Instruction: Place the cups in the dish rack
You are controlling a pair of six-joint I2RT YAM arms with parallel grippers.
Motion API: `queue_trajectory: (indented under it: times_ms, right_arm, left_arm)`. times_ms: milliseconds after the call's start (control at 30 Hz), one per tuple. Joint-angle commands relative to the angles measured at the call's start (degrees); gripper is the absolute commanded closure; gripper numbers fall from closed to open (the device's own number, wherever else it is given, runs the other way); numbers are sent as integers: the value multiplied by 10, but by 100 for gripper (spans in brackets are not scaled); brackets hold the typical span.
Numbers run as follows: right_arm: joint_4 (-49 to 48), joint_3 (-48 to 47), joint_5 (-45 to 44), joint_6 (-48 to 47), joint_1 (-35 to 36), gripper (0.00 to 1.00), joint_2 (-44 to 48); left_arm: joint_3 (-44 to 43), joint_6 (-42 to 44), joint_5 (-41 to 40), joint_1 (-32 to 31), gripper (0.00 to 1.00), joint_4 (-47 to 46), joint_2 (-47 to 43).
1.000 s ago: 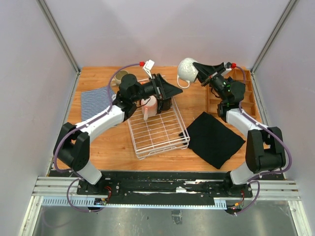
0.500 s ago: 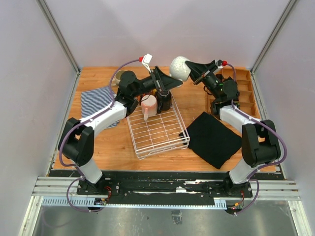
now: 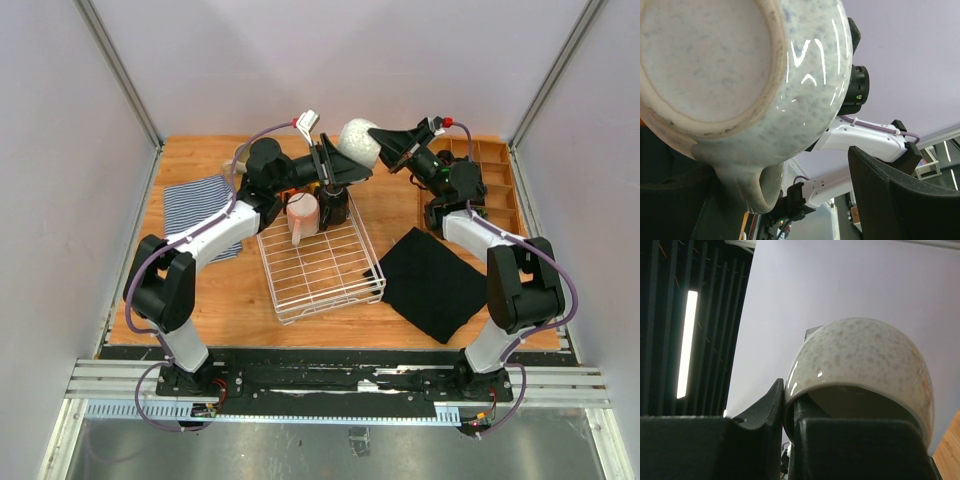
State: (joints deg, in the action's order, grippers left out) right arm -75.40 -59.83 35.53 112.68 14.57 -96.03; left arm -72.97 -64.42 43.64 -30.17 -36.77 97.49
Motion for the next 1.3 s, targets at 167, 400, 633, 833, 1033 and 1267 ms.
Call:
queue_trajectory:
  times_ms: [167,400,633,833,1033,1267]
  right_arm:
    - [-60,-13,50,-13,13,99,-3]
    - [-58,1,60,-26,14,99,-3]
    - [-21,-3,81,-53,15,99,3]
    - [5,0,90,-72,15,99,8]
    - [18,3,100,-83,16,99,12]
    - [30,5,111,-92,15,67,14]
  left_arm:
    - [-13,-41,23,6,31,-54,-13]
    - [3,-115,11,23,49,-142,-18]
    - [-5,-113,21,23,54,-133,-12]
    - [-7,-94,10,23,71,-109,-14]
    - [22,-60,-36,23,99,-71,-32]
    - [58,-30,-59,23,100,-64,-54]
